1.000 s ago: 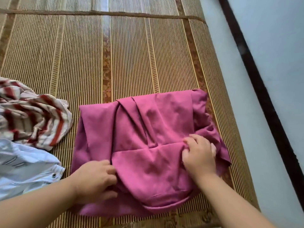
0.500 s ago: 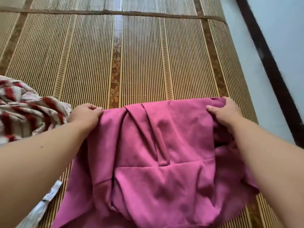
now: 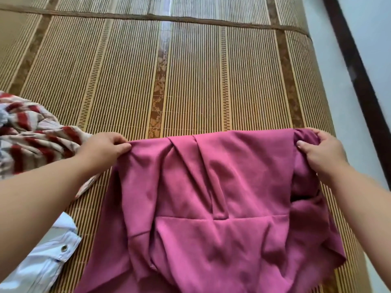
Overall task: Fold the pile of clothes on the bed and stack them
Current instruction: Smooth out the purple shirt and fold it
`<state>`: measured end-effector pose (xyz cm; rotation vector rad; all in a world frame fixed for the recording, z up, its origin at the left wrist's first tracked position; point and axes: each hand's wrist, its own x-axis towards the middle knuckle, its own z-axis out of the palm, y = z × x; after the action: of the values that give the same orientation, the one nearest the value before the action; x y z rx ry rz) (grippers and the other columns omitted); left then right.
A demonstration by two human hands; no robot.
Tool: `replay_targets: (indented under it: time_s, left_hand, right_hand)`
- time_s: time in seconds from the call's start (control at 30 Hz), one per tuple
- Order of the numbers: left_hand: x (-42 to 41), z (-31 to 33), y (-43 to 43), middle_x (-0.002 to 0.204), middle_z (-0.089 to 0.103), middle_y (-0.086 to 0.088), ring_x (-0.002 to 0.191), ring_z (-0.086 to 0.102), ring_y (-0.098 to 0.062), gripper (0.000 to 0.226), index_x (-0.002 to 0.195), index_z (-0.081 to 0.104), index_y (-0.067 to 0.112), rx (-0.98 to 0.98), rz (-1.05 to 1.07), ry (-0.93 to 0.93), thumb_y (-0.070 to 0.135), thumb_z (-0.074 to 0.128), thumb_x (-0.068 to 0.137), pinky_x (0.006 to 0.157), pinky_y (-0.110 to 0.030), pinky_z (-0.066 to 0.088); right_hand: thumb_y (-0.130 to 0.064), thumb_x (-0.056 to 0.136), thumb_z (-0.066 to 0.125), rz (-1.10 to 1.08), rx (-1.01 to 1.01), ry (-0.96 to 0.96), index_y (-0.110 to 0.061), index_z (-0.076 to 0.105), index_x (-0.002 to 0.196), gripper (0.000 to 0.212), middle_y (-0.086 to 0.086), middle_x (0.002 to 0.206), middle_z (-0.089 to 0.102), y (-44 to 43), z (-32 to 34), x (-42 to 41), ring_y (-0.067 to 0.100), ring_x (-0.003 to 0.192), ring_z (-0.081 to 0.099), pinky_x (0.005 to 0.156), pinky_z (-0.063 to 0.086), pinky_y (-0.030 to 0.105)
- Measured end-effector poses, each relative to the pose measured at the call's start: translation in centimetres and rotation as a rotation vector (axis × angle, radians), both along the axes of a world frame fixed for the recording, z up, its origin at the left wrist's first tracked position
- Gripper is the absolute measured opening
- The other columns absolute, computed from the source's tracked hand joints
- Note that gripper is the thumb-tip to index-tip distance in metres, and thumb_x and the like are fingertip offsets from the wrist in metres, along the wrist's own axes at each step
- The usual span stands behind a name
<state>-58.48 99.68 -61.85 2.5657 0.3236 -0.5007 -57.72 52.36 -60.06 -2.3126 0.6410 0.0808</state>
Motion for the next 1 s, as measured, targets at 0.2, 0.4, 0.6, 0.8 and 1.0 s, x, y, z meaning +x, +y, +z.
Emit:
replay_targets:
  time_s: [0.2, 0.4, 0.6, 0.8, 1.0]
  left_hand:
    - [-0.2, 0.1, 1.7, 0.096, 0.072, -0.008, 0.087, 0.060, -0.022, 0.019, 0.093, 0.071, 0.019, 0.100, 0.075, 0.029, 0.033, 0.058, 0.093, 0.071, -0.032, 0.040]
    - [-1.1, 1.7, -4.7, 0.141, 0.050, -0.011, 0.133, 0.040, -0.033, 0.070, 0.139, 0.046, 0.024, 0.144, -0.470, -0.453, 0.063, 0.042, 0.080, 0.109, -0.055, 0.030]
    - [-4.8, -2.4, -5.2, 0.140, -0.053, 0.002, 0.131, -0.041, -0.032, 0.117, 0.135, -0.026, 0.059, 0.453, -0.992, 0.057, 0.096, 0.035, 0.043, 0.105, -0.072, -0.002]
    - [-5.7, -3.9, -5.4, 0.123, -0.066, -0.002, 0.128, -0.048, -0.034, 0.129, 0.125, -0.040, 0.059, 0.385, -0.815, 0.160, 0.096, 0.040, 0.030, 0.102, -0.075, -0.003]
    - [-10.7, -3.7, -13.7, 0.141, -0.050, -0.006, 0.137, -0.033, -0.036, 0.129, 0.131, -0.031, 0.059, 0.159, -0.221, 0.178, 0.087, 0.060, 0.044, 0.106, -0.072, 0.010]
  right_hand:
    - [-0.021, 0.089, 0.065, 0.005, -0.128, 0.088, -0.012, 0.043, 0.142, 0.058, 0.015, 0.140, 0.051, -0.7, 0.2, 1.8, 0.030, 0.126, 0.049, 0.107, 0.034, 0.033]
    - [-0.053, 0.090, 0.050, 0.180, -0.440, 0.034, -0.029, 0.020, 0.152, 0.073, 0.014, 0.157, 0.019, 6.6, 0.0, -1.4, 0.032, 0.144, 0.014, 0.111, 0.007, 0.063]
    - [-0.098, 0.043, 0.036, 0.282, -0.375, 0.422, -0.053, -0.016, 0.141, 0.120, -0.003, 0.154, -0.028, 13.2, -4.2, -8.6, 0.032, 0.142, -0.024, 0.107, 0.006, 0.069]
    - [-0.094, 0.035, 0.054, 0.502, -0.360, 0.449, -0.059, -0.014, 0.139, 0.129, -0.006, 0.152, -0.036, 12.3, -5.0, -1.8, 0.037, 0.141, -0.028, 0.104, 0.002, 0.074]
    - [-0.072, 0.059, 0.072, 0.658, -0.779, 0.298, -0.041, -0.007, 0.150, 0.124, 0.000, 0.161, -0.012, 14.6, -3.1, 4.9, 0.034, 0.147, -0.008, 0.105, 0.004, 0.072]
